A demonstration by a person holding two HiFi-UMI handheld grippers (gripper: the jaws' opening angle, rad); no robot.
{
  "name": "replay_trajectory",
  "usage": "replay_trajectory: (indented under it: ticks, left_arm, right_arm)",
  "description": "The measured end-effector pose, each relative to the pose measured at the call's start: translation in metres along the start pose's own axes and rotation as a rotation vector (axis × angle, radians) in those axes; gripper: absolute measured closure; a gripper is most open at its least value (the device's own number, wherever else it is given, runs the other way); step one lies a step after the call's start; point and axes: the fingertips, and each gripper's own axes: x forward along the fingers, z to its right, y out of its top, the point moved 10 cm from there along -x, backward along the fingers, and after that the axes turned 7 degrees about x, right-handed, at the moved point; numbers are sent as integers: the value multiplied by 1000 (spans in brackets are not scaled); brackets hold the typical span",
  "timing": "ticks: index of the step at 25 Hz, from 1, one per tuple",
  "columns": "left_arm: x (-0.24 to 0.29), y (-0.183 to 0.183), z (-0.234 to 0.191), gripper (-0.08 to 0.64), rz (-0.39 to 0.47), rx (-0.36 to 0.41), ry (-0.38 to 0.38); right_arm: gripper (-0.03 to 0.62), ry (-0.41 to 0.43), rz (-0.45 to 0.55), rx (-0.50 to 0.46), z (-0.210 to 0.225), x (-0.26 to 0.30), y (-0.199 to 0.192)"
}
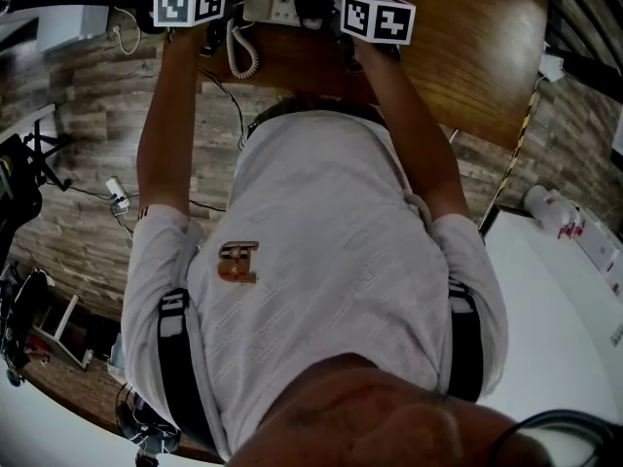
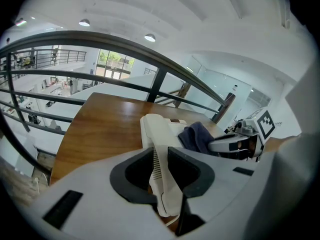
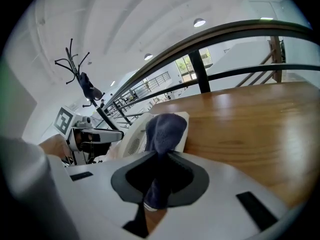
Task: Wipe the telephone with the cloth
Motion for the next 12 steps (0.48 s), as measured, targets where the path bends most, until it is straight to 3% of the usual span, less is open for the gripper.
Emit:
replay_trajectory:
  ticks: [6,12]
  left_arm:
    - [0,1,2,465,1,-2,3]
    - [-1,-1,4,465,7,-2,0]
  right_arm:
    - [532,-16,13,-4,12,-22,-2]
    - [532,62,35,-26,-13,-38,-3]
